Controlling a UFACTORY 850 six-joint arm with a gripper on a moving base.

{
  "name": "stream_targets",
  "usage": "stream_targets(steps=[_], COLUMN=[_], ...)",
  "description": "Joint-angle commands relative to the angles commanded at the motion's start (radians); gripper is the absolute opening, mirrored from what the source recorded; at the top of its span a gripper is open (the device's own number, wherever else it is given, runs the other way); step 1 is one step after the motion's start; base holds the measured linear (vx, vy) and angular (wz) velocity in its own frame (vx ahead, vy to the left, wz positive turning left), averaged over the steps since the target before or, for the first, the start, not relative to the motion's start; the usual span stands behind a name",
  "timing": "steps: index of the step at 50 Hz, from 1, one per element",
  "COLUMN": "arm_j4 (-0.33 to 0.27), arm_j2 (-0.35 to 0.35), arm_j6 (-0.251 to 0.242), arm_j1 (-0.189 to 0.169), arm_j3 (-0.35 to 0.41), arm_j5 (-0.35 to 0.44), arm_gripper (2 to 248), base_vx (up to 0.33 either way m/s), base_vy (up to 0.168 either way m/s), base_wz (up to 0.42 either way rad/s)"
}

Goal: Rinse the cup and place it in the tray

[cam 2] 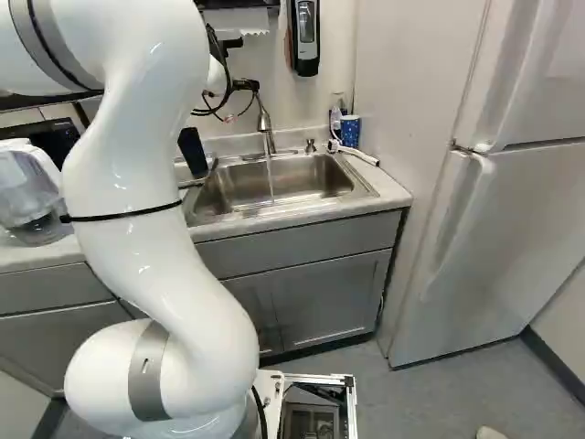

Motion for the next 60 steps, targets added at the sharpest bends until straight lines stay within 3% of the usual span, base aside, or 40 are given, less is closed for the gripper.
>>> stream_targets(steps=[60], arm_j4=[0.000], arm_j2=[0.248], arm_j6=[0.000], arm_j1=[-0.065], arm_j3=[0.276], arm_j5=[-0.069], arm_gripper=[247], base_vx=[0.000], base_vy=[0.000], base_wz=[0.000])
